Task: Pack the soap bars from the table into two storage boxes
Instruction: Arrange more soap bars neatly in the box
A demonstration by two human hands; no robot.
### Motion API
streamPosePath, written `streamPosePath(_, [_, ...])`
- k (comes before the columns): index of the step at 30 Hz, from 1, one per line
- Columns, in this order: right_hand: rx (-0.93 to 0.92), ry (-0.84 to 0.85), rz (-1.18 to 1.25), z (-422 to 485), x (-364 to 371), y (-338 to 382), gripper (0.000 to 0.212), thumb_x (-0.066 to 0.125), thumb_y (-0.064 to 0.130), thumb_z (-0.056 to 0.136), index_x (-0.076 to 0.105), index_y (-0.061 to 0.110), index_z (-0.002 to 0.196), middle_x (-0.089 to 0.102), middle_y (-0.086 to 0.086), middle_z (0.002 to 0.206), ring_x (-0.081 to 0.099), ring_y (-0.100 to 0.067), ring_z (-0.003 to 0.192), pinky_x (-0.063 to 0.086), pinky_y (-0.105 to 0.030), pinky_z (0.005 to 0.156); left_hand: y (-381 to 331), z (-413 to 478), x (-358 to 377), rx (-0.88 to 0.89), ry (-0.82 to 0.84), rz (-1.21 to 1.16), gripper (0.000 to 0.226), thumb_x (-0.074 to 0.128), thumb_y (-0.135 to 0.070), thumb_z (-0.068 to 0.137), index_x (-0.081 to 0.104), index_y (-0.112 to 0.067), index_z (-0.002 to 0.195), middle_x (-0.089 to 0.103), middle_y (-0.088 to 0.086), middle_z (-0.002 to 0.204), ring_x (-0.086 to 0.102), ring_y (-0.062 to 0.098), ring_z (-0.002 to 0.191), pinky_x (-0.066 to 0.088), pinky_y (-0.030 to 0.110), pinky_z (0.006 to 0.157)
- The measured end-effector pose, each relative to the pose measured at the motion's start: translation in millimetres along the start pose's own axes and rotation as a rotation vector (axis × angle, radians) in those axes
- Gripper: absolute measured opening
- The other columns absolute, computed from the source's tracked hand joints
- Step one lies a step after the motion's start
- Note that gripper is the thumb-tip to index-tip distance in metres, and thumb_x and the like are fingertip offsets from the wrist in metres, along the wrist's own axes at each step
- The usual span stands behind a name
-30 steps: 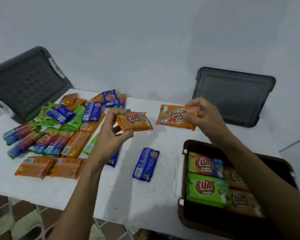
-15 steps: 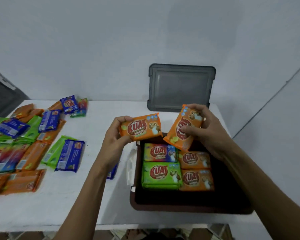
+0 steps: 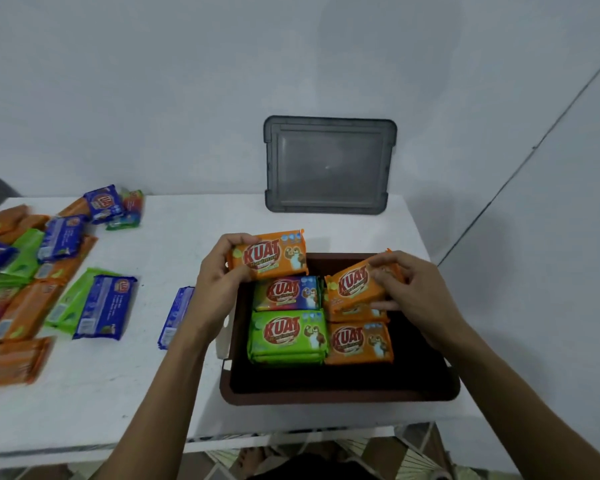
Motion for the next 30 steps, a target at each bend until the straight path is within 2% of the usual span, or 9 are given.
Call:
streamPosePath(5, [0.084,-0.049,-0.074,1,12,-31,0.013,0.055,0.012,0.097,0.059,0.018,0.108,0.061,-0.002,0.111,0.068,-0.017,0.093,0.062,-0.034,0.069,-1,-3,2,-0.013,-0.007,0.009,0.042,0.040,0.016,0.086,0.055,-0.017,0.105,0.064,0.002,0.108,0.066,0.003,0.090,0.054,0.020,0.062])
streamPosePath(9, [-0.017,-0.054,-0.427,1,15,-36,0.012,0.052,0.020,0.099,0.050,0.023,0.110,0.060,0.006,0.102,0.063,-0.003,0.081,0.049,-0.011,0.054,-1,-4,1,-0.020,-0.002,0.044,0.040,0.040,0.014,0.088,0.054,-0.016,0.109,0.064,0.000,0.110,0.065,0.004,0.093,0.054,0.020,0.065])
streamPosePath(11, [-0.085,-0.058,-0.560,0,18,-37,0.011,0.050,0.023,0.099,0.049,0.024,0.110,0.064,0.003,0.097,0.063,-0.007,0.074,0.050,-0.017,0.053,-1,-4,1,-0.022,0.004,0.056,0.039,0.041,0.013,0.089,0.054,-0.016,0.111,0.063,-0.001,0.110,0.065,0.003,0.094,0.054,0.019,0.065])
streamPosePath(13, [-0.153,-0.064,-0.692,1,25,-41,0.011,0.051,0.025,0.098,0.049,0.026,0.109,0.066,-0.001,0.096,0.063,-0.020,0.081,0.053,-0.030,0.061,-1,-3,2,-0.025,0.010,0.054,0.039,0.041,0.014,0.088,0.053,-0.013,0.113,0.063,-0.001,0.110,0.065,0.000,0.092,0.053,0.018,0.064])
streamPosePath(15, [-0.159,-0.074,-0.817,2,29,-42,0.016,0.049,0.027,0.099,0.051,0.023,0.114,0.065,-0.003,0.101,0.058,-0.026,0.096,0.046,-0.029,0.069,-1,-3,3,-0.025,0.010,0.058,0.038,0.041,0.014,0.088,0.053,-0.013,0.113,0.062,-0.001,0.112,0.065,0.000,0.093,0.053,0.017,0.064])
streamPosePath(17, [-0.139,-0.080,-0.886,1,30,-41,0.021,0.045,0.027,0.100,0.051,0.019,0.118,0.064,-0.006,0.105,0.054,-0.026,0.099,0.040,-0.028,0.069,-1,-3,3,-0.025,0.009,0.069,0.038,0.041,0.013,0.089,0.053,-0.013,0.114,0.061,-0.001,0.113,0.065,0.000,0.094,0.054,0.017,0.065])
streamPosePath(23, [-0.048,0.046,-0.761,1,33,-39,0.015,0.041,0.026,0.102,0.041,0.020,0.115,0.064,-0.004,0.092,0.062,-0.014,0.072,0.045,-0.025,0.053,-2,-4,5,-0.026,0.021,0.080,0.039,0.041,0.013,0.089,0.052,-0.011,0.117,0.061,0.000,0.114,0.064,-0.002,0.093,0.053,0.017,0.064])
streamPosePath(25, [-0.009,0.080,-0.685,2,33,-37,0.014,0.041,0.024,0.102,0.039,0.022,0.115,0.063,-0.002,0.092,0.063,-0.012,0.071,0.051,-0.025,0.055,-3,-5,6,-0.024,0.025,0.084,0.040,0.040,0.014,0.089,0.052,-0.010,0.118,0.060,-0.002,0.113,0.064,-0.004,0.092,0.053,0.016,0.064])
streamPosePath(30, [0.096,0.173,-0.586,0,29,-37,0.020,0.041,0.025,0.102,0.037,0.024,0.122,0.060,0.001,0.097,0.063,-0.007,0.071,0.046,-0.017,0.051,-6,-5,9,-0.017,0.042,0.081,0.040,0.042,0.013,0.090,0.052,-0.013,0.117,0.061,-0.003,0.113,0.064,-0.003,0.094,0.054,0.017,0.065])
Point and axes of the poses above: each hand's wrist, its own z-axis towards the middle knuckle, its own x-axis out of the palm, y = z × x, the point moved 7 cm from there along z, towards the middle knuckle
